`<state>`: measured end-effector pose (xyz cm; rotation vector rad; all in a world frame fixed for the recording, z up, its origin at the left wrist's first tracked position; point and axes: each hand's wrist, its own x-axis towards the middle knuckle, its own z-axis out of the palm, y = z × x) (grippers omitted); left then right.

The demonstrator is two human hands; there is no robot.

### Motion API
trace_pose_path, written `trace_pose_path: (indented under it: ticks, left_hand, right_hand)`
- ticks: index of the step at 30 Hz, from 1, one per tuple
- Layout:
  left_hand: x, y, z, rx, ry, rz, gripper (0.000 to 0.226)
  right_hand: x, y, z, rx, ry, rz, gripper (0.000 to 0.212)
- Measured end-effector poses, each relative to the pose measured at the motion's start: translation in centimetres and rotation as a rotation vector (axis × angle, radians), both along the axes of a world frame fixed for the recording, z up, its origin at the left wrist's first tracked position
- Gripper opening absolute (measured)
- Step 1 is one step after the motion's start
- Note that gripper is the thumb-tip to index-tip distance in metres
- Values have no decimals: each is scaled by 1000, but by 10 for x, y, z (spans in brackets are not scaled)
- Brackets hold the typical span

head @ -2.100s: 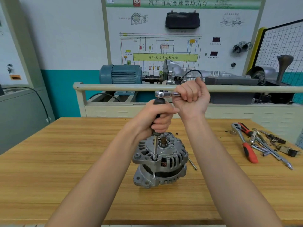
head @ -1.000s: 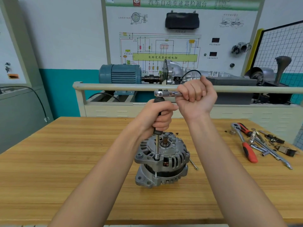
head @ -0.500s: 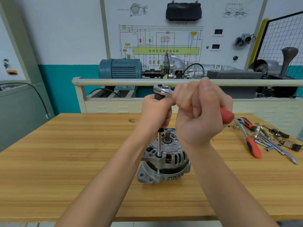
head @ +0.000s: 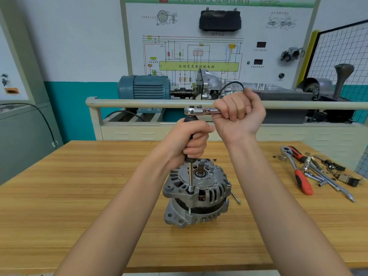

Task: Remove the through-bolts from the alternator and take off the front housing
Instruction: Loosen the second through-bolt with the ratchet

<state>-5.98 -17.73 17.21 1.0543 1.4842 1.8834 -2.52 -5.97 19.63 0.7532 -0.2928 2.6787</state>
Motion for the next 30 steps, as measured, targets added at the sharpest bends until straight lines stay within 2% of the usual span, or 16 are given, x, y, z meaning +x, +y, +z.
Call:
trace_pose_path:
  ticks: [3,5,7,10,11,13,16,19,22,26,28,30]
  left_hand:
    - [3,3,-3,23,26,138,56]
    - [6,7,-3,36,41,237,57]
    - [10,11,-2,32,40,335,58]
    - [15,12,-2,19,39,444,51]
    - [17,12,-2,4,51,486,43]
    - [19,12,-2,-11,70,536,37]
    - [18,13,-3,24,58,519,39]
    - [14,11,-5,55,64,398,50]
    - [5,-2,-3,54,77,238,49]
    - [3,-7,1,-6,97,-21,38]
    - [2,0,1,-42,77,6,46]
    - [2,5,0,-50,57,65,53]
  right_hand:
    - [10,-6,0,25,14,-97,47]
    - [21,-11,-2,109,67,-238,51]
    - [30,-25,-7,273,176,-477,54]
    - [36,-52,-18,481,347,-927,43]
    - [37,-59,-21,533,372,-1035,39]
    - [40,-64,-24,578,380,-1118,33]
    - [44,-61,-23,551,400,-1066,31]
    - [42,-52,-15,523,417,-904,36]
    - [33,-33,-7,427,303,-597,44]
    - [16,-6,-2,87,69,-93,46]
    - [7,2,-4,-38,13,-25,46]
    - [4,3,-4,-68,-11,-55,46]
